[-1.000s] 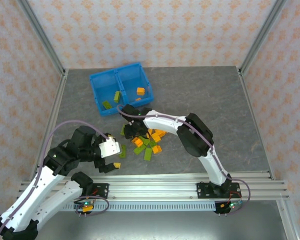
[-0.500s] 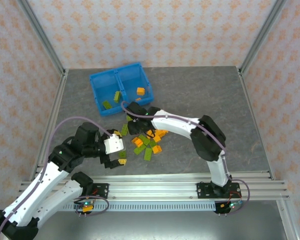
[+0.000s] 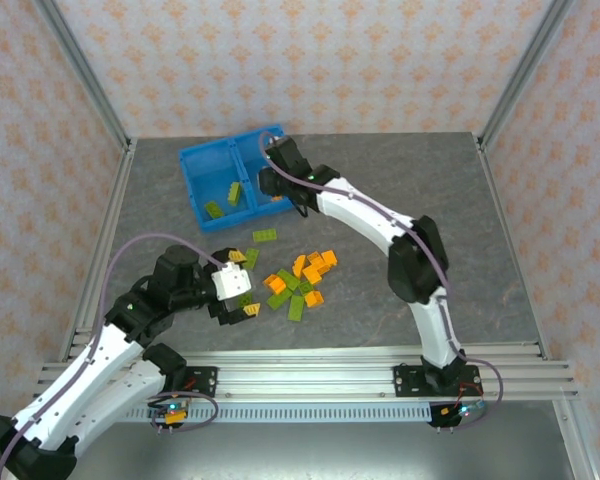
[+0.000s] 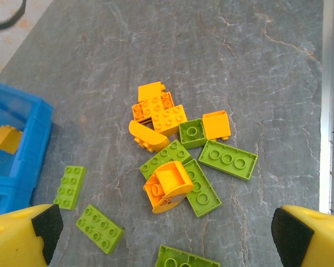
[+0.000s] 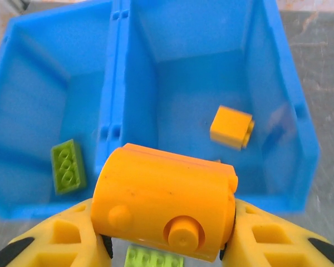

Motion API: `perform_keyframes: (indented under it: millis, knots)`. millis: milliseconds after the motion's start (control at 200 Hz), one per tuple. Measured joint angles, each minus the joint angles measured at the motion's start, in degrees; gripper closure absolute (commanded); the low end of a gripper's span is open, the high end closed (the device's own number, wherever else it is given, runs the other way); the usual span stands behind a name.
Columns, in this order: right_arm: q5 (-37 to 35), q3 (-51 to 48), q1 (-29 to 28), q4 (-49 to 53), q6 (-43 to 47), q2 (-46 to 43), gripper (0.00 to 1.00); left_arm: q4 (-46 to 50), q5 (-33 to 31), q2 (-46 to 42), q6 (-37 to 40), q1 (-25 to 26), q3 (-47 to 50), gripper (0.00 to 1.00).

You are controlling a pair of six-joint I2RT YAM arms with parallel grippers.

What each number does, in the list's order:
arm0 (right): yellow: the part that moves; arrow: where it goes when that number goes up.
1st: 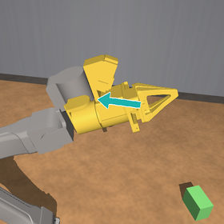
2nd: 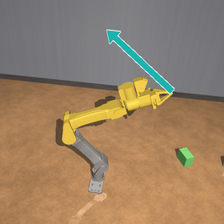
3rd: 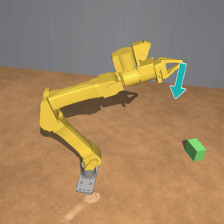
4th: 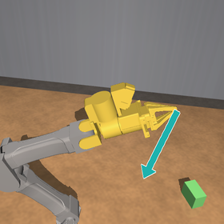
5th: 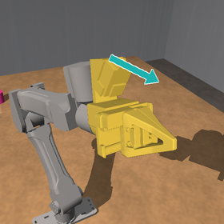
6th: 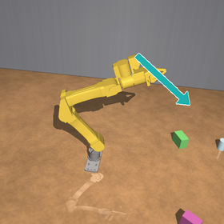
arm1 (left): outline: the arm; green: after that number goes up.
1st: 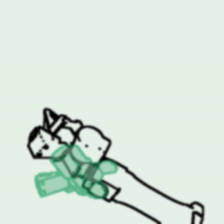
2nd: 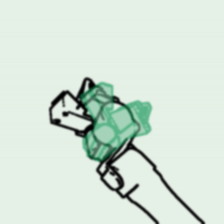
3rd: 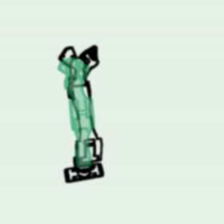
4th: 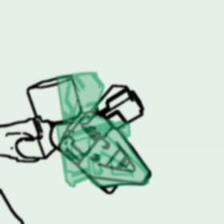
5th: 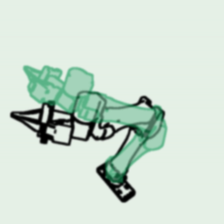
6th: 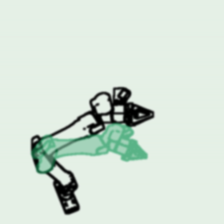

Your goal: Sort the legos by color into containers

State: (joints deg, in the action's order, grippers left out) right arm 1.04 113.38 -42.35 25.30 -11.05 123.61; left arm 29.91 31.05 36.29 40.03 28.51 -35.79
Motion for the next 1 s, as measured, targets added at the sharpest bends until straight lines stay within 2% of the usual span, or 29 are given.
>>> perform_keyframes:
  millis: [250, 345, 450, 576, 726, 996]
  knots:
    - [1.0, 21.4, 2.0, 3.4, -0.5, 20.3, 0.64, -2.6, -3.5, -2.4, -2.1, 0.0, 0.1, 0.0]
    - [2.7, 25.5, 2.7, 4.8, -1.4, 25.2, 0.63, -2.5, -4.1, -1.6, -2.1, 0.0, 0.1, 0.0]
    - [3.8, 25.6, 3.4, 6.0, -2.2, 26.9, 0.59, -2.5, -4.5, -1.0, -2.1, 0.0, 0.1, 0.0]
    - [5.4, 25.8, 3.7, 5.9, -2.7, 27.0, 0.48, -2.5, -4.5, -0.7, -2.1, 0.0, 0.1, 0.0]
    - [6.4, 26.2, 3.7, 6.4, -2.8, 27.0, 0.46, -2.5, -4.5, -0.6, -2.1, 0.0, 0.1, 0.0]
    - [6.5, 24.5, 3.7, 8.3, -2.2, 22.6, 0.33, -2.3, -5.3, -0.6, -2.0, 0.0, 0.1, 0.0]
